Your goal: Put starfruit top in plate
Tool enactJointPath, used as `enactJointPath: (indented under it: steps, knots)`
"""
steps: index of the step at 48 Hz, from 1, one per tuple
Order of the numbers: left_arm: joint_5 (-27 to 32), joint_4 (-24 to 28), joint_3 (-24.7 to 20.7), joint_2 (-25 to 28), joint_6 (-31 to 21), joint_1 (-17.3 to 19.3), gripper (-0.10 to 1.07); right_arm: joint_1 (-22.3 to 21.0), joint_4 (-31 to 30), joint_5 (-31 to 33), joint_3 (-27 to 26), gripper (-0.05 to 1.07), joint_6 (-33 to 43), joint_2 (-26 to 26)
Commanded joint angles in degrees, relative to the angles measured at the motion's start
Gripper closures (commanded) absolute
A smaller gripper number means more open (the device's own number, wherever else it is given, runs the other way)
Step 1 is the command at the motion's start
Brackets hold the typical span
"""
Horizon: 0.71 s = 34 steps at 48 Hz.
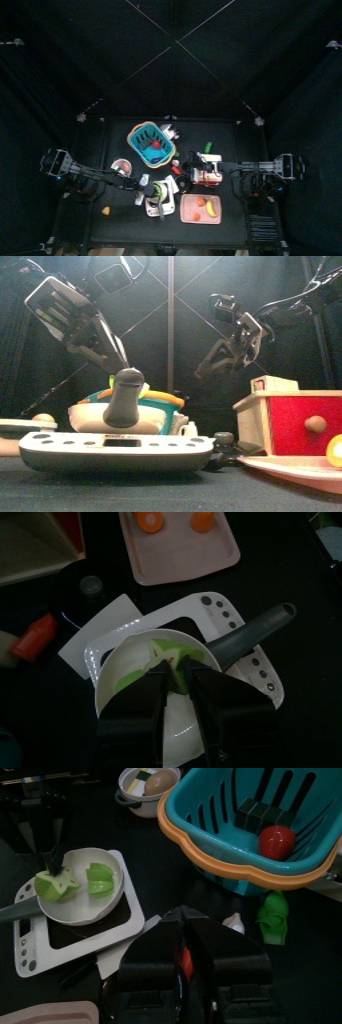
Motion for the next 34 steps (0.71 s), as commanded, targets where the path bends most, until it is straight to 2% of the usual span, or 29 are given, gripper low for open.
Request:
enactJointPath:
  steps: [1, 7, 18, 26, 34]
  knots:
    - [-0.5, 0.1, -0.7, -1.0, 0.1, 0.2, 0.38, -0.1, 0.0, -0.2, -1.1, 0.55, 0.0, -0.8]
    - [-1.1, 0.2, -1.3, -1.1, 0.1, 0.1, 0.38, -0.1, 0.0, -0.1, -1.1, 0.55, 0.1, -0.8]
    - [-5.8, 1.3, -3.5, -0.1, 0.4, 0.1, 0.38, -0.1, 0.0, -0.1, -0.4, 0.55, 0.5, -1.4]
    - [-13.0, 2.2, -5.5, 3.6, 0.4, -0.4, 0.38, -0.1, 0.4, 0.3, 1.0, 0.55, 0.6, -3.0]
    - [-20.9, 3.2, -9.0, 9.8, 0.5, -1.3, 0.38, -0.7, 1.1, 0.4, 2.5, 0.55, 0.6, -5.6]
